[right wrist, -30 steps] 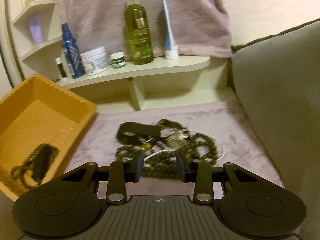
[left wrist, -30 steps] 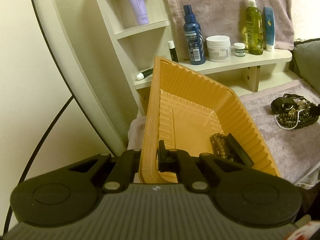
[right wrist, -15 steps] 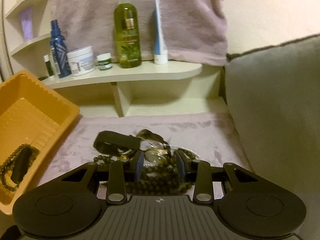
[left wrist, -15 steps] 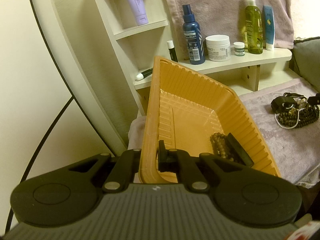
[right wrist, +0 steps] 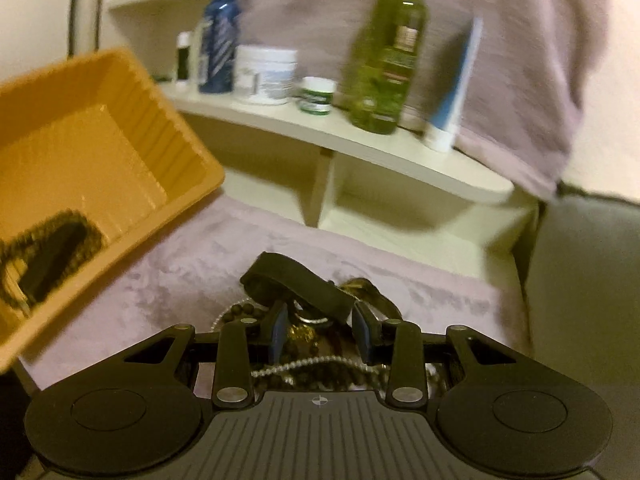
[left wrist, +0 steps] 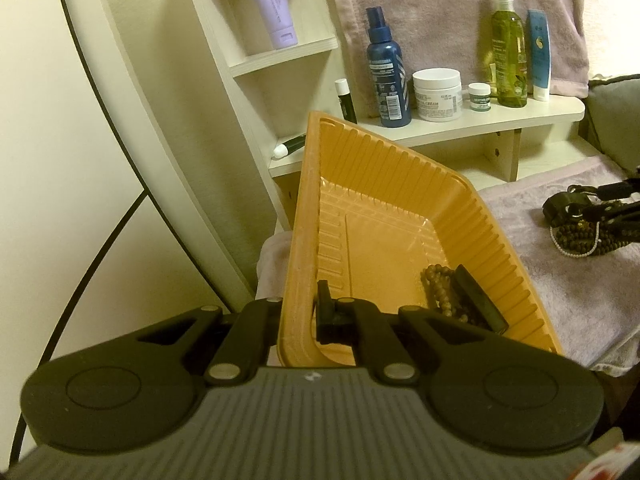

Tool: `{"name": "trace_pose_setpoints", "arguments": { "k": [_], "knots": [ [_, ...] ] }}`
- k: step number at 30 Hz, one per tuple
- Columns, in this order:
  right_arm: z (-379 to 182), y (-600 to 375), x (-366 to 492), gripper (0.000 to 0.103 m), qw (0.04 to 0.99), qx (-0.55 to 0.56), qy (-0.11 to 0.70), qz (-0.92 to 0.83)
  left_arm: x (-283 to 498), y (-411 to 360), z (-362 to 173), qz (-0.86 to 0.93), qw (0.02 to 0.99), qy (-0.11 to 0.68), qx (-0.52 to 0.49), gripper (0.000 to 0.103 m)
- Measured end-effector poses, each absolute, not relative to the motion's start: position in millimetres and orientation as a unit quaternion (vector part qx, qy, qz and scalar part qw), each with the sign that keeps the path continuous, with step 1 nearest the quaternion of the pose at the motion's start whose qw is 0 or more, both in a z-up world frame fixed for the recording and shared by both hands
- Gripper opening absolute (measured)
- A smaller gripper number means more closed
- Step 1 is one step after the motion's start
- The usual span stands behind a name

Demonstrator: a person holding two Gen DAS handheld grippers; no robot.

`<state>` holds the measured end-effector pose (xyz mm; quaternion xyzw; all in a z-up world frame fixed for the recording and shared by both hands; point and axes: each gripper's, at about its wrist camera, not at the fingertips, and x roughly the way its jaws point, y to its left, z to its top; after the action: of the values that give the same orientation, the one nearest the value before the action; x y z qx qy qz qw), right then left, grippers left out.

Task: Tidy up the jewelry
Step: 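Grasp a black watch band from the jewelry pile with the right gripper, then carry the black band into the orange tray and release it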

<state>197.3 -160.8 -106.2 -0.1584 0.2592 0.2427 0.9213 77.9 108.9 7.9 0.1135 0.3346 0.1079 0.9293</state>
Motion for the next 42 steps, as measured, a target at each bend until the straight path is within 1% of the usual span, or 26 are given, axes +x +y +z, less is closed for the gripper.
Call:
{"name": "trace_pose_setpoints", "arguments": {
  "k": [10, 11, 12, 14, 18, 25, 28, 30, 32, 38, 42],
  "knots": [
    [-118, -135, 200, 0.036, 0.910, -0.256, 0.213, 0.245, 78, 111, 8, 0.108, 0.929, 0.336, 0.111, 0.004],
    [-118, -133, 198, 0.034, 0.908, -0.267, 0.207, 0.247, 78, 111, 8, 0.108, 0.929, 0.337, 0.111, 0.004],
    [-120, -131, 196, 0.026, 0.905, -0.279, 0.201, 0.249, 78, 111, 8, 0.108, 0.929, 0.337, 0.111, 0.004],
    [-122, -128, 192, 0.015, 0.901, -0.298, 0.190, 0.253, 78, 111, 8, 0.108, 0.929, 0.336, 0.110, 0.004],
    [-125, -125, 188, 0.012, 0.898, -0.318, 0.178, 0.246, 78, 111, 8, 0.109, 0.929, 0.337, 0.110, 0.004],
    [-138, -112, 184, 0.012, 0.880, -0.385, 0.151, 0.235, 79, 111, 8, 0.109, 0.929, 0.337, 0.110, 0.004],
    [-134, -115, 184, 0.012, 0.887, -0.371, 0.152, 0.230, 79, 111, 8, 0.108, 0.929, 0.336, 0.110, 0.004],
    [-129, -119, 182, 0.006, 0.896, -0.353, 0.148, 0.225, 78, 111, 8, 0.108, 0.929, 0.336, 0.110, 0.004],
    [-120, -126, 181, 0.003, 0.906, -0.328, 0.144, 0.225, 78, 111, 8, 0.108, 0.929, 0.336, 0.110, 0.004],
    [-87, -159, 182, 0.003, 0.934, -0.179, 0.181, 0.249, 79, 111, 8, 0.108, 0.929, 0.336, 0.108, 0.004],
    [-72, -173, 177, 0.003, 0.943, -0.147, 0.176, 0.243, 79, 110, 8, 0.108, 0.929, 0.336, 0.109, 0.004]
  ]
}}
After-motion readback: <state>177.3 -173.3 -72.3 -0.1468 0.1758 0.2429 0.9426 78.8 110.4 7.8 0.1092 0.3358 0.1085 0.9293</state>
